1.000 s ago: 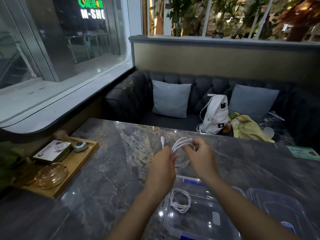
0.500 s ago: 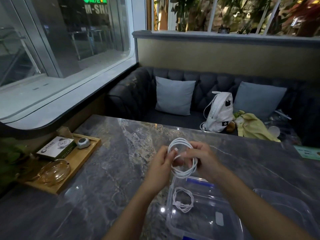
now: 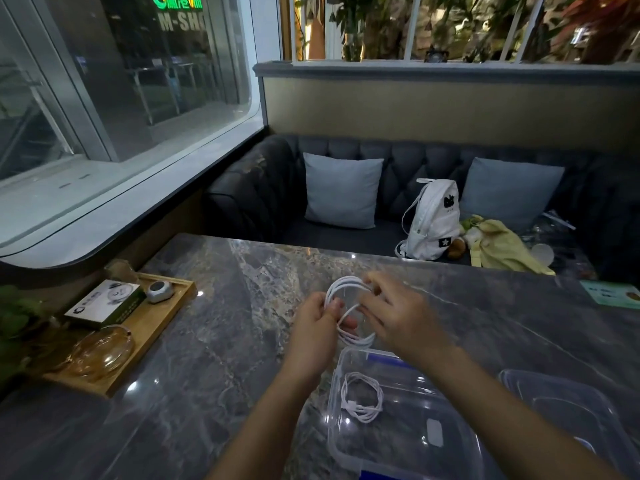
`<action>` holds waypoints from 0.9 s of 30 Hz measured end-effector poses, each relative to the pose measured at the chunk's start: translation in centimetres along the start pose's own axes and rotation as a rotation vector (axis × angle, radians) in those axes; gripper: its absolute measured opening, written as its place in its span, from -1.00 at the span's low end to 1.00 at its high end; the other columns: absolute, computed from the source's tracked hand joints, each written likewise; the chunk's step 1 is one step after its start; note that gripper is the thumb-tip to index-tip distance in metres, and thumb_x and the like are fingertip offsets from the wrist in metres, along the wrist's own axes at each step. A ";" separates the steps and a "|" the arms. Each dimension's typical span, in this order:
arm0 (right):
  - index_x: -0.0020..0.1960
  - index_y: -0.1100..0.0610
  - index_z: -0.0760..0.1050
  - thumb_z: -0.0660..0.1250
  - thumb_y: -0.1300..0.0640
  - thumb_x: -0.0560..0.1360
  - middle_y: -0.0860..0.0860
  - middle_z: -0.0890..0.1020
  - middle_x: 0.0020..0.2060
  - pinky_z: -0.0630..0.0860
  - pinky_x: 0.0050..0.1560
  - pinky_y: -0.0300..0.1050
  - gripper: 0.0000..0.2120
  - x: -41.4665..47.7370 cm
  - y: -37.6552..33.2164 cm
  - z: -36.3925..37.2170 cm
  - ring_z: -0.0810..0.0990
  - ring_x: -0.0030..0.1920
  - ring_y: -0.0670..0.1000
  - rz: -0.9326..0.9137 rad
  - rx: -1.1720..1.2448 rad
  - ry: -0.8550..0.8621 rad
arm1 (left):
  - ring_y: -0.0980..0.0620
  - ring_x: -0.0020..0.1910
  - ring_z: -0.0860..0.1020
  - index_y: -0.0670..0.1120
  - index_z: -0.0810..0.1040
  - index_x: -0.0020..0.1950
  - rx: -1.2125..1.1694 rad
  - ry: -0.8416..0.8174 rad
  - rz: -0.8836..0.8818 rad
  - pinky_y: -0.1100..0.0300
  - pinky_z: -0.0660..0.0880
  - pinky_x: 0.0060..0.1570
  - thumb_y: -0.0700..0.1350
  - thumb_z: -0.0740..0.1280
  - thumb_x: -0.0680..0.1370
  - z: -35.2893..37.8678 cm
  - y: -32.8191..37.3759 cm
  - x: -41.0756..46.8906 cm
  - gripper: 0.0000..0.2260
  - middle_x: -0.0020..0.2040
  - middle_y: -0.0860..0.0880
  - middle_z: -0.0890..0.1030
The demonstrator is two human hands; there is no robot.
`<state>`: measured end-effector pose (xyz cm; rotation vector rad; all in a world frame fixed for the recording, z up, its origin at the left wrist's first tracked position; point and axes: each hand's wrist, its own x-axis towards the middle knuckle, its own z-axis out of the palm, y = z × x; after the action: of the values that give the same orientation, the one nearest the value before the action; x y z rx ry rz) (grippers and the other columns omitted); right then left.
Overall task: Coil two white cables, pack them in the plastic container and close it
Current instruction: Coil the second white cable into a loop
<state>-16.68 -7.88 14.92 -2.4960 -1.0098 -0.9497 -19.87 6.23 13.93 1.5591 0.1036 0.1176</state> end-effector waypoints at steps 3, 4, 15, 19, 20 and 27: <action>-0.18 0.34 0.57 0.34 0.38 0.40 0.21 0.65 -0.10 0.62 -0.23 -0.05 -0.96 -0.2 -0.1 -0.2 0.65 -0.19 0.10 0.064 0.088 0.113 | 0.14 -0.41 0.60 -0.16 0.51 -0.06 -0.077 -0.061 -0.006 0.33 0.50 -0.42 -0.18 0.15 0.60 0.2 0.4 -0.1 -0.83 -0.39 0.01 0.65; -0.17 0.35 0.57 0.30 0.37 0.43 0.23 0.65 -0.09 0.62 -0.14 -0.11 -0.92 -0.2 -0.2 -0.3 0.66 -0.14 0.09 0.076 0.116 0.154 | 0.15 -0.37 0.62 -0.16 0.52 -0.03 -0.085 -0.074 -0.004 0.33 0.51 -0.40 -0.18 0.14 0.60 0.3 0.5 0.0 -0.83 -0.36 0.01 0.66; -0.05 0.12 0.56 0.31 0.30 0.47 -0.04 0.62 -0.34 0.58 -0.48 -0.19 -0.86 0.1 -0.5 -0.5 0.63 -0.41 -0.05 0.870 0.994 0.215 | 0.14 -0.33 0.62 -0.07 0.52 -0.17 -0.007 -0.156 0.087 0.34 0.51 -0.31 -0.17 0.14 0.60 0.4 0.3 0.1 -0.78 -0.36 0.03 0.67; -0.22 0.18 0.60 0.31 0.34 0.45 0.00 0.59 -0.48 0.53 -0.56 -0.17 -0.85 0.2 -0.5 -0.5 0.54 -0.52 -0.07 0.983 1.151 0.249 | 0.11 -0.36 0.58 -0.07 0.49 -0.22 0.075 -0.141 0.087 0.24 0.52 -0.30 -0.16 0.16 0.60 0.5 -0.2 0.1 -0.78 -0.36 -0.01 0.62; -0.23 0.17 0.60 0.31 0.35 0.44 0.03 0.59 -0.46 0.51 -0.57 -0.20 -0.84 0.3 -0.5 -0.6 0.54 -0.52 -0.07 1.002 1.179 0.265 | 0.06 -0.35 0.57 -0.09 0.49 -0.21 0.110 -0.130 0.082 0.13 0.54 -0.28 -0.15 0.17 0.59 0.4 -0.3 0.1 -0.79 -0.33 -0.06 0.60; -0.18 0.08 0.60 0.34 0.34 0.43 0.00 0.57 -0.48 0.54 -0.48 -0.29 -0.82 0.3 -0.9 -0.3 0.55 -0.52 -0.13 0.841 0.958 0.184 | -0.11 -0.07 0.57 -0.11 0.43 0.12 0.914 0.128 0.131 0.04 0.50 -0.09 0.11 0.19 0.55 1.2 -0.4 -0.2 -0.68 0.21 -0.14 0.36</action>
<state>-17.33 -7.22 15.31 -1.6684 -0.1704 -0.2838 -19.93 5.03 13.52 2.4718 0.1686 0.3021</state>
